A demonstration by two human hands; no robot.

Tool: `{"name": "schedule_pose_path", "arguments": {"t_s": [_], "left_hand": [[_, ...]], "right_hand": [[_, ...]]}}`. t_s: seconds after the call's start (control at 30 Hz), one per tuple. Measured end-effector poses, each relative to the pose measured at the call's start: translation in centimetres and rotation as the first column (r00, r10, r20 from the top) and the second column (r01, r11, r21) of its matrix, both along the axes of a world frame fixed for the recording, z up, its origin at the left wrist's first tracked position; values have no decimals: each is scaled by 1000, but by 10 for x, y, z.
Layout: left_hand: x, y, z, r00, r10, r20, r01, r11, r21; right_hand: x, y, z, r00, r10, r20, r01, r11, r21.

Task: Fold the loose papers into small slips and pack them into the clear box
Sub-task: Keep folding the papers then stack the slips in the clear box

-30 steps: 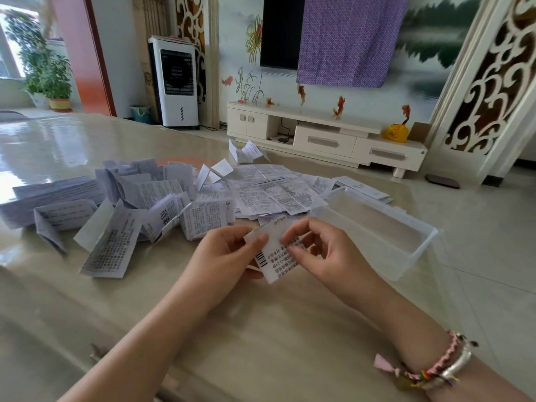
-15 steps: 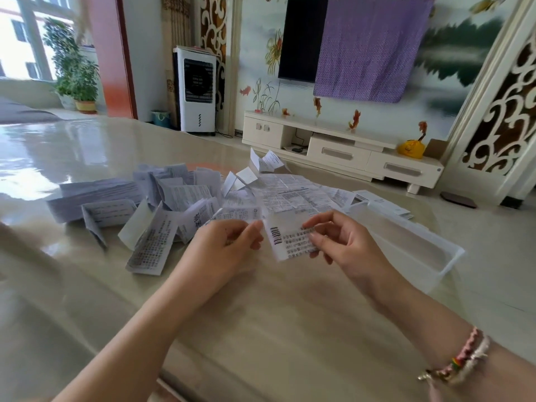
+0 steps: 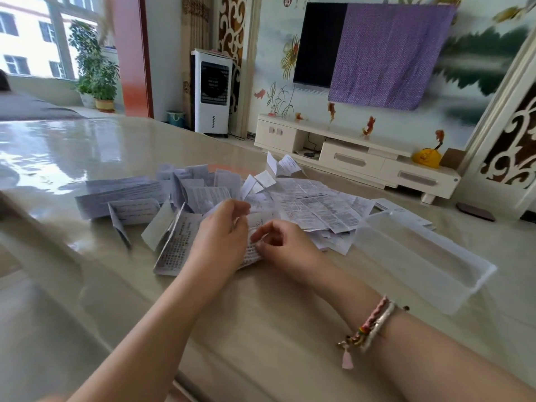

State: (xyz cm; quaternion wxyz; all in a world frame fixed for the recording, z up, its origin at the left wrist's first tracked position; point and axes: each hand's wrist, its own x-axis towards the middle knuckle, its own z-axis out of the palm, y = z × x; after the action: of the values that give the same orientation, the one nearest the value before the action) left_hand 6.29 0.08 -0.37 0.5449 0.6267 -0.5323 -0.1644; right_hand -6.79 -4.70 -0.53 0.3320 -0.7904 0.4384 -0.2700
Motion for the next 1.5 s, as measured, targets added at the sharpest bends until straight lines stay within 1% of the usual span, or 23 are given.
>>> {"name": "schedule_pose_path", "arguments": {"t_s": [0.07, 0.17, 0.27, 0.33, 0.4, 0.47, 0.5, 0.53, 0.57, 0.6, 0.63, 0.67, 0.73, 0.8, 0.97, 1.03, 1.07, 1.13, 1.2, 1.27, 1.33, 1.43, 1.5], "left_hand": [[2, 1, 0, 1000, 11, 2, -11, 1000, -20], [5, 2, 0, 999, -8, -31, 8, 1000, -5], [3, 6, -1, 996, -71, -63, 72, 997, 25], [1, 7, -4, 992, -115, -42, 118, 991, 67], [0, 7, -7, 990, -139, 31, 135, 984, 117], [-2, 7, -10, 981, -169, 93, 155, 977, 148], [-5, 6, -11, 974, -182, 133, 159, 973, 167], [-6, 5, -12, 966, -184, 181, 149, 971, 188], [-8, 5, -12, 957, -177, 229, 131, 970, 204], [-9, 4, -12, 947, -168, 275, 111, 972, 209], [-10, 3, -12, 936, -155, 317, 93, 975, 202], [-11, 1, -12, 924, -145, 354, 80, 978, 191], [-11, -2, -13, 907, -133, 399, 69, 983, 172], [-11, -5, -14, 897, -134, 421, 71, 984, 163], [-13, -8, -16, 886, -161, 435, 83, 978, 192], [-14, -9, -17, 884, -146, 444, 71, 981, 182], [-14, -9, -18, 883, -135, 450, 60, 982, 178], [-13, -9, -18, 878, -111, 466, 40, 986, 161], [-13, -10, -17, 872, -104, 479, 38, 989, 145], [-14, -10, -17, 867, -110, 486, 48, 989, 139], [-14, -12, -17, 872, -119, 475, 62, 989, 133], [-17, -11, -17, 896, -148, 419, 105, 987, 123], [-21, -7, -13, 918, -164, 360, 136, 985, 103]], "right_hand": [[5, -4, -2, 997, -13, -73, 8, 997, -73], [6, -5, -3, 992, -19, -127, 5, 994, -110], [-2, -1, 1, 994, 7, -106, -19, 994, -111], [-11, 0, 8, 997, -7, -79, -3, 991, -136], [-23, -3, 19, 994, -75, -82, 55, 974, -220], [-37, -13, 29, 979, -174, -108, 130, 937, -324], [-45, -21, 34, 960, -236, -151, 164, 910, -381], [-51, -31, 38, 924, -303, -232, 178, 880, -439], [-57, -41, 41, 866, -368, -340, 178, 860, -478], [-62, -51, 44, 798, -413, -439, 180, 859, -480], [-66, -59, 47, 744, -423, -517, 192, 877, -441], [-68, -65, 47, 718, -401, -569, 202, 902, -381], [-68, -72, 47, 715, -330, -617, 186, 939, -288], [-67, -74, 47, 701, -270, -660, 148, 961, -235], [-61, -69, 51, 592, -182, -785, 103, 983, -150], [-60, -68, 51, 546, -174, -820, 106, 985, -138], [-60, -68, 51, 537, -179, -825, 116, 984, -138], [-61, -69, 49, 549, -203, -811, 130, 979, -157], [-63, -71, 47, 596, -249, -764, 119, 968, -222], [-67, -69, 47, 670, -316, -672, 82, 931, -356], [-74, -57, 47, 779, -332, -532, 32, 868, -495], [-86, -19, 44, 939, -221, -263, 8, 780, -626], [-99, 6, 40, 984, -114, -136, -4, 753, -657]]}}
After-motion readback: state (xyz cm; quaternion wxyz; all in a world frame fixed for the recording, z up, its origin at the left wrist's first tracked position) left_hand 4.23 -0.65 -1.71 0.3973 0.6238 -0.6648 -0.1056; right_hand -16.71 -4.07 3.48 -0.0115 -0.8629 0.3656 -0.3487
